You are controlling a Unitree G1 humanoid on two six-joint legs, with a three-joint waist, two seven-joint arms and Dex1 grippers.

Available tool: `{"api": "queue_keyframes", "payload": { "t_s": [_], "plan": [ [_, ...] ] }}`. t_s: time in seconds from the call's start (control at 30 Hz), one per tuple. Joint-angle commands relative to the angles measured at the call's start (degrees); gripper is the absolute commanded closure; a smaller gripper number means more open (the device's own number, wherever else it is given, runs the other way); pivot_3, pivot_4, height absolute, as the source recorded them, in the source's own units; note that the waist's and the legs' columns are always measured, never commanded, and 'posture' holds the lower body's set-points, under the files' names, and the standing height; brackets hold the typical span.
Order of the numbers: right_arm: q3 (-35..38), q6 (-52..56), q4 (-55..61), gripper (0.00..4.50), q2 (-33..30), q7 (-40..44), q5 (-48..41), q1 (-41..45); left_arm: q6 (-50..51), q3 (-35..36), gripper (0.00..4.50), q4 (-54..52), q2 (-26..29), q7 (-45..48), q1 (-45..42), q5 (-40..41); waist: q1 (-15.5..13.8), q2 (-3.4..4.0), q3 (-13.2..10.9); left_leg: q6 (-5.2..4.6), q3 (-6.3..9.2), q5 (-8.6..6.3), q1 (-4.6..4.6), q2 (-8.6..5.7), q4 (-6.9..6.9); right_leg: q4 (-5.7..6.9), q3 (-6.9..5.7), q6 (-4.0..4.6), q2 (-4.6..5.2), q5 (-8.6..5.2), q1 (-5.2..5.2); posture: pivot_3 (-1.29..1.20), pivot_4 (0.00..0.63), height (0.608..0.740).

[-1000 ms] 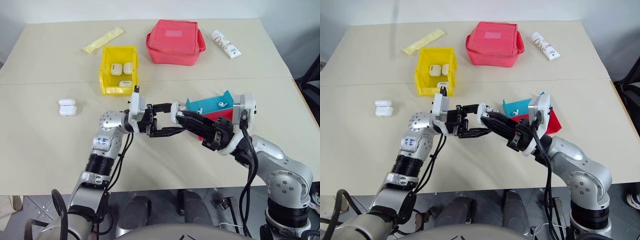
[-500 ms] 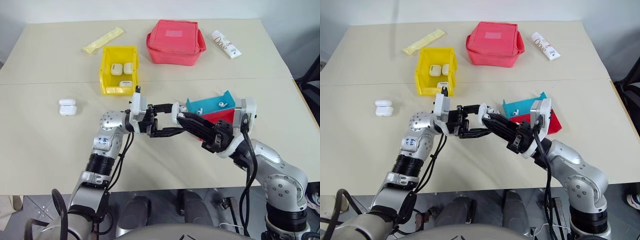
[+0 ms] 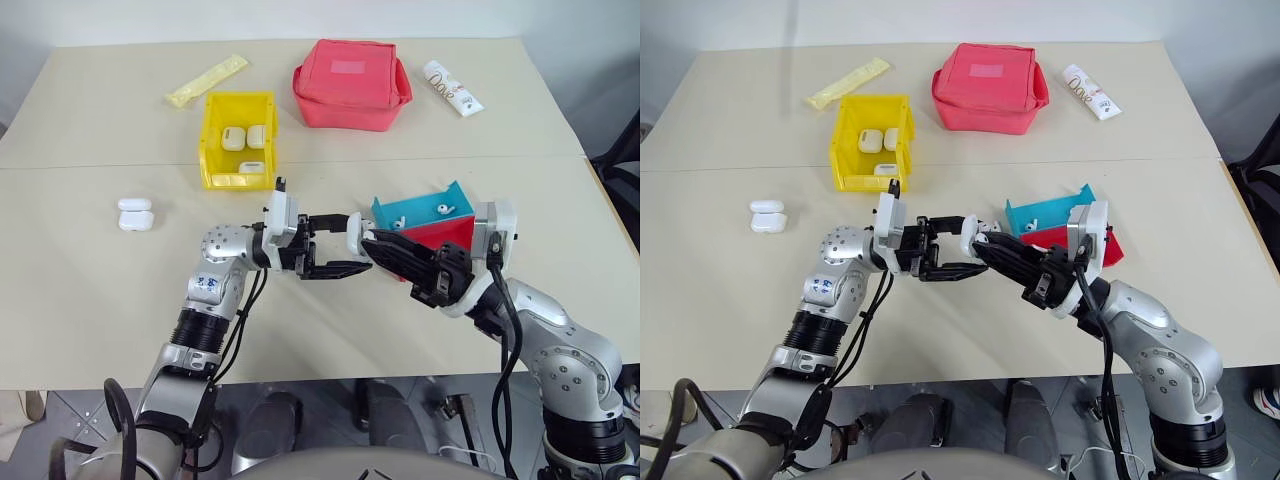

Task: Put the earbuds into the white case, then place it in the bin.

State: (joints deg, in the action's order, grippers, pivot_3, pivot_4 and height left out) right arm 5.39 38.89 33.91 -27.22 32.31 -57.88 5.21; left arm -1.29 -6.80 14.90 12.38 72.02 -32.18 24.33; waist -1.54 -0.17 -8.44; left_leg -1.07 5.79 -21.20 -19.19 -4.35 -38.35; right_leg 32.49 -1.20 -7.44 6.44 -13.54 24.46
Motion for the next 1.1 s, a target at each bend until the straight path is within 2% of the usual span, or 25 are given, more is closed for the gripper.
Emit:
{"api": "queue_keyframes", "payload": {
  "t_s": [0.03, 0.6, 0.83, 1.1],
  "plan": [
    [1.5, 1.33, -2.88, 4.01, -1.43, -1.93, 1.66, -2.75, -2.23, 3.03, 1.71, -3.16, 0.32, -0.28, 0.03, 2.48, 0.0, 0.0, 0.0, 0.0, 0.0, 0.0, 0.0, 0.0, 0.0, 0.0, 0.0, 0.0, 0.0, 0.0, 0.0, 0.0, 0.15, 0.74],
    [2.21, 1.17, 0.68, 4.01, -0.82, -6.16, -1.03, -5.2, -4.08, 3.18, 1.71, -0.58, -0.02, -0.41, -0.22, 1.82, -0.03, 0.0, 0.0, 0.0, 0.0, 0.0, 0.0, 0.0, 0.01, -0.01, 0.0, 0.0, 0.0, 0.0, 0.0, 0.0, 0.15, 0.74],
    [2.19, 1.28, 4.16, 4.01, 0.28, -11.11, -5.07, -1.65, -5.95, 2.56, 1.71, 3.88, -0.62, 0.62, -1.52, 1.17, -0.01, -0.01, 0.0, 0.0, 0.0, 0.0, 0.0, 0.0, 0.0, -0.01, 0.0, -0.01, 0.0, 0.0, 0.0, 0.0, 0.15, 0.74],
    [1.27, 1.14, 4.08, 4.01, 1.57, -12.93, -6.36, -0.67, -6.48, 2.83, 1.71, 6.06, -1.84, 1.6, -2.98, 0.9, -0.04, -0.01, 0.0, -0.02, 0.0, 0.01, -0.01, 0.0, 0.02, -0.02, -0.02, -0.01, -0.01, 0.01, 0.0, 0.0, 0.15, 0.74]
  ]
}}
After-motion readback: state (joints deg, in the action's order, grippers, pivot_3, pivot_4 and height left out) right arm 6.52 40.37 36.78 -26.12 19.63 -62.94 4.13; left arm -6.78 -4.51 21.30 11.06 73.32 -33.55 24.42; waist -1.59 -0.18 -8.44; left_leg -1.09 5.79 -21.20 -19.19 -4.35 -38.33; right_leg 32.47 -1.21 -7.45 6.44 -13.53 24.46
